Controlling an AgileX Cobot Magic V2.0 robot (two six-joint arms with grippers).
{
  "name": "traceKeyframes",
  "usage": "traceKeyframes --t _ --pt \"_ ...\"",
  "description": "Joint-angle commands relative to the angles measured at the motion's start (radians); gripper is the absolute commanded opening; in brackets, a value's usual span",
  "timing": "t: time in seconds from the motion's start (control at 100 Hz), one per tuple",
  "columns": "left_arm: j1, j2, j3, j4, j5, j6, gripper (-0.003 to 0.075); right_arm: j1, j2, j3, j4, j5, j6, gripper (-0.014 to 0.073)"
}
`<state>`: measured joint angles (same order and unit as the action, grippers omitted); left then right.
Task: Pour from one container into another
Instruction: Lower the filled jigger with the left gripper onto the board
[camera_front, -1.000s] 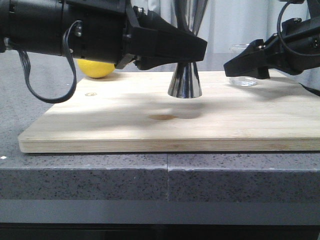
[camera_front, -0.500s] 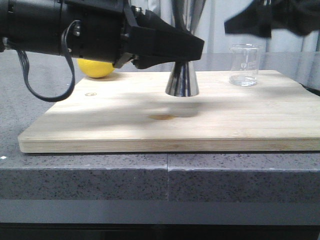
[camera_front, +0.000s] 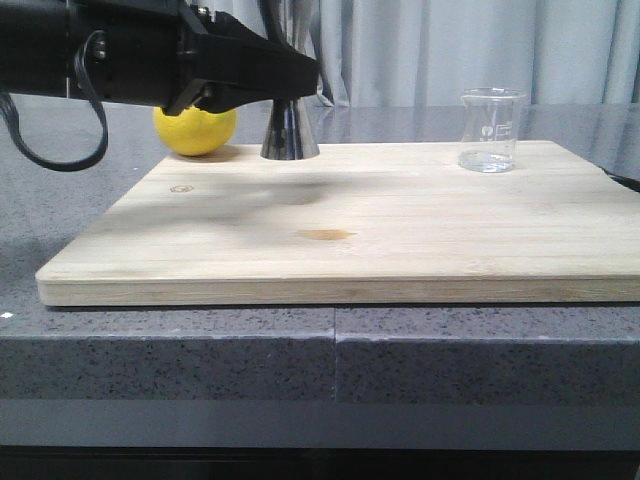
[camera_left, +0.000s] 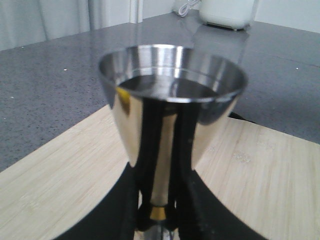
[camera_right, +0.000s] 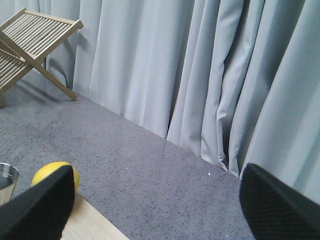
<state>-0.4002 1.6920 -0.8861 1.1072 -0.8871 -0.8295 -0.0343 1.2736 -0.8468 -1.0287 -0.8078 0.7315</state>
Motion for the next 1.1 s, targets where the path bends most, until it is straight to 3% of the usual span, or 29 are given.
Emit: traceKeyframes --t 0.0,0.25,1.09 --pt "0.006 -0.043 -0.029 -0.061 -0.069 0.002 -0.0021 -0.005 -0.039 -0.026 0.043 -0.042 0.0 0.0609" --pt "0.006 0.013 -0.029 -0.083 -0.157 0.051 -0.0021 -0.004 -0.043 -0.026 0.043 -0.042 0.033 0.0609" --pt "0.006 0.047 -0.029 -0.132 -0.128 0.176 -0.0021 -0.004 -0.043 -0.026 0.043 -0.042 0.04 0.0609"
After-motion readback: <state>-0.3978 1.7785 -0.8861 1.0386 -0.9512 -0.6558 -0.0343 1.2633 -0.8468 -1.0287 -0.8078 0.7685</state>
